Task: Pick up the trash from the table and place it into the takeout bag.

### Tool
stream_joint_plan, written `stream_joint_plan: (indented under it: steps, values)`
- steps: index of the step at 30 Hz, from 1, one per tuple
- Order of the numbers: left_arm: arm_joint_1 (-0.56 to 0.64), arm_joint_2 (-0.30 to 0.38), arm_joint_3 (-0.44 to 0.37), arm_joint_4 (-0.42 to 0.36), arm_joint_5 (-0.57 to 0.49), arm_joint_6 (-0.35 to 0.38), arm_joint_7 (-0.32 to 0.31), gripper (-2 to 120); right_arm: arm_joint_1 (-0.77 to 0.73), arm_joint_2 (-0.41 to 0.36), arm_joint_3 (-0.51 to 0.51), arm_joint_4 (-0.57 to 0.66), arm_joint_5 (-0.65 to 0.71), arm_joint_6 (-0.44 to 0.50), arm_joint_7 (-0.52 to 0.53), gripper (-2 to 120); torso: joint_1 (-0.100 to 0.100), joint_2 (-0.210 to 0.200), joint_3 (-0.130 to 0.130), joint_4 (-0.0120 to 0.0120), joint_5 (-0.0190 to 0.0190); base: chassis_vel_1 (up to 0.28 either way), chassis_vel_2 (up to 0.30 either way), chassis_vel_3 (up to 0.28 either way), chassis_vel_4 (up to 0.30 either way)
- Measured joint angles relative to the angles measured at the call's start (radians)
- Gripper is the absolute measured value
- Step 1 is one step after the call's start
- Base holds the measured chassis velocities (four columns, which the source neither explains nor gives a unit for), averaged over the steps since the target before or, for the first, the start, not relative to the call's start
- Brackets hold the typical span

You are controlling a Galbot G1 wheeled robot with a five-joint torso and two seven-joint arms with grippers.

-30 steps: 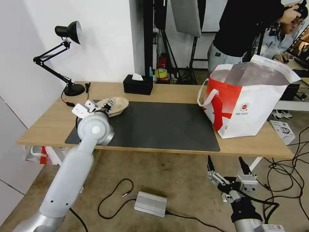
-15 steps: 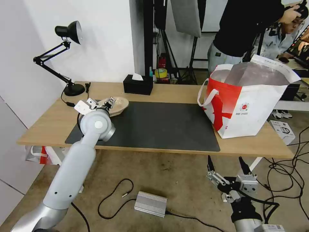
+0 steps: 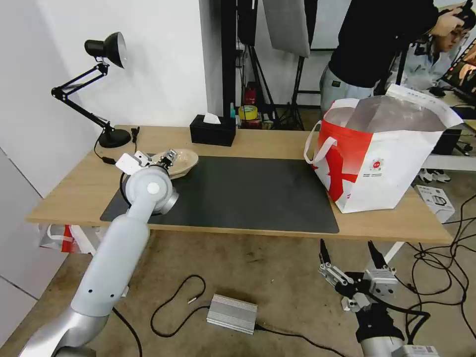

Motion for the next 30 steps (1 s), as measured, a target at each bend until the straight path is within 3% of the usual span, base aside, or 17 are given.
stream_joint_plan:
  steps: [30]
  values:
    - [-0.040, -0.023, 0.002, 0.094, -0.003, 0.000, -0.012, 100, 0.000, 0.000, 0.000, 0.000, 0.000, 0.000, 0.000, 100, 0.000, 0.000, 0.000, 0.0001, -0.0001, 0.000, 0.000, 0.000, 0.000]
